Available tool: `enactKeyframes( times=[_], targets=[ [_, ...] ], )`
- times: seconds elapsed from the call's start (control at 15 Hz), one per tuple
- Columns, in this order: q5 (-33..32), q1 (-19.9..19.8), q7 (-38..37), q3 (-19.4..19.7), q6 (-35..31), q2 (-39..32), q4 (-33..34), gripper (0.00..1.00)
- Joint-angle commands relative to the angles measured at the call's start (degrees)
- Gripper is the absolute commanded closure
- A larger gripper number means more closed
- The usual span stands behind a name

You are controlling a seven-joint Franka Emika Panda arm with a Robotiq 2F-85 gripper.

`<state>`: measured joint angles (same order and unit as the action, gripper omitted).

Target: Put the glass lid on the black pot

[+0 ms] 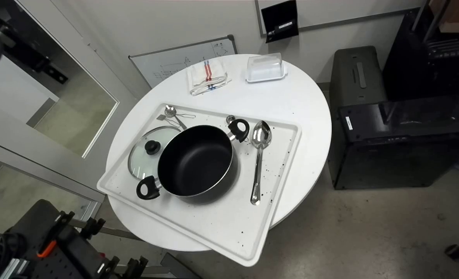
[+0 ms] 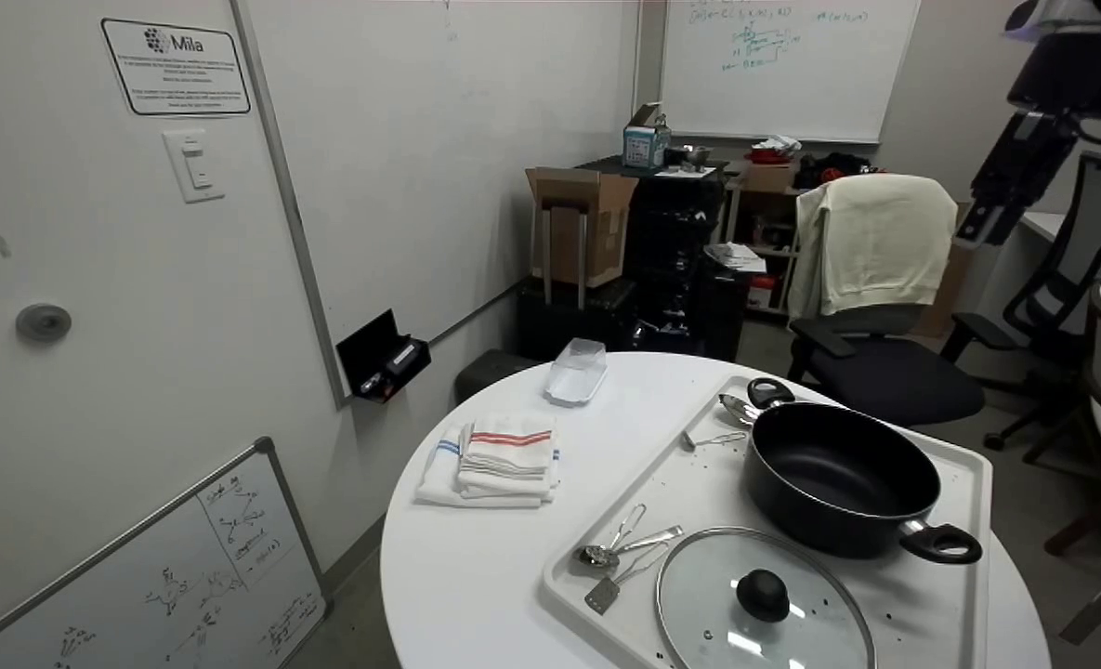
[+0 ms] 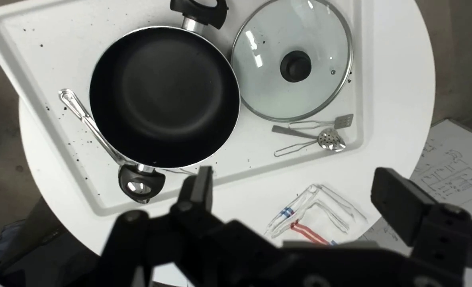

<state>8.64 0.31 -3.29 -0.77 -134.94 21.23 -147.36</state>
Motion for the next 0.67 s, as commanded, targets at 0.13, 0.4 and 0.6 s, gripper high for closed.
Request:
enactKeyframes(
  times=[0.13, 0.4, 0.6],
  targets=[
    [-6.1, 0.9, -6.5, -5.4, -10.0, -13.9, 1.8, 0.0],
    [-13.2, 2.2, -12.8, -7.2, -15.7, -24.5, 4.0, 0.0],
    [-19.7, 4.9, -18.2, -6.0, -17.8, -32.0, 6.6, 0.0]
  ],
)
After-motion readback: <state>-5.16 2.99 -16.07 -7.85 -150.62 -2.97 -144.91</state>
